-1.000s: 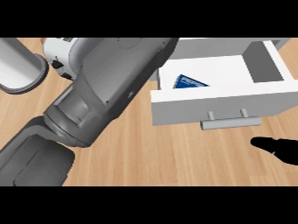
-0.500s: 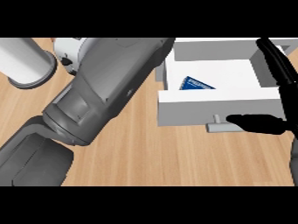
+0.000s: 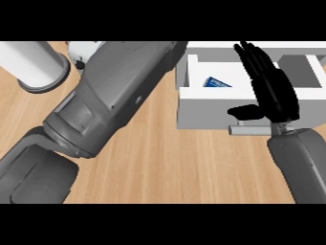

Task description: Pick up the can, place it into the drawer and close the drawer

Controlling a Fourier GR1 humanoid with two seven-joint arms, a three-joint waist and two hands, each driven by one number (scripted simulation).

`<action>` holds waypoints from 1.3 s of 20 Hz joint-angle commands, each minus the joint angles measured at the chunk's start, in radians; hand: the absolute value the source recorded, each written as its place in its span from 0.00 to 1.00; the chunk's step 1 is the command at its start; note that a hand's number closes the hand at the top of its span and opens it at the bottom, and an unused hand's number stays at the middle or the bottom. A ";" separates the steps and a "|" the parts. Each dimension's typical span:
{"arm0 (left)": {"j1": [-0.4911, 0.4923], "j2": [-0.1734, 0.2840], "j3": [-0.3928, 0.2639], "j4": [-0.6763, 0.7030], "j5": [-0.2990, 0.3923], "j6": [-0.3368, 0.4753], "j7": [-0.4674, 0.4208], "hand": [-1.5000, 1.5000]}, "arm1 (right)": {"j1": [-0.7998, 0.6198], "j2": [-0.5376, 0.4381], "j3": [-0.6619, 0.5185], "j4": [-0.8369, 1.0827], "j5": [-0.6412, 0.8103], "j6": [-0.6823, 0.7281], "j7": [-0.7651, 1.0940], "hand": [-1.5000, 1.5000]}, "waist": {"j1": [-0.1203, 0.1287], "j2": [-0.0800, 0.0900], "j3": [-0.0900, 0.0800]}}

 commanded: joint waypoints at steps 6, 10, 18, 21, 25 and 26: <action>0.075 0.094 -0.003 -0.059 -0.037 -0.059 0.032 0.00 | -0.200 0.081 -0.037 0.428 0.121 -0.220 -0.062 0.00 | 0.026 -0.007 0.000; 0.080 0.097 0.002 -0.102 -0.043 -0.037 0.055 0.00 | -0.281 0.110 -0.072 0.595 0.179 -0.371 -0.058 0.00 | 0.036 -0.005 0.000; 0.190 0.182 -0.023 -0.216 -0.065 -0.093 0.107 0.00 | -0.479 0.084 -0.166 0.839 0.177 -0.497 -0.088 0.00 | 0.076 -0.005 0.000; 0.208 0.198 -0.030 -0.254 -0.069 -0.095 0.156 0.00 | -0.565 0.063 -0.178 0.907 0.188 -0.493 -0.096 0.00 | 0.080 -0.006 -0.001; 0.251 0.238 -0.024 -0.309 -0.069 -0.118 0.156 0.00 | -0.625 0.098 -0.186 0.992 0.219 -0.564 -0.054 0.00 | 0.090 -0.001 -0.001; 0.265 0.232 -0.034 -0.330 -0.077 -0.095 0.163 0.00 | -0.634 0.100 -0.192 0.999 0.209 -0.564 -0.076 0.00 | 0.098 -0.002 -0.001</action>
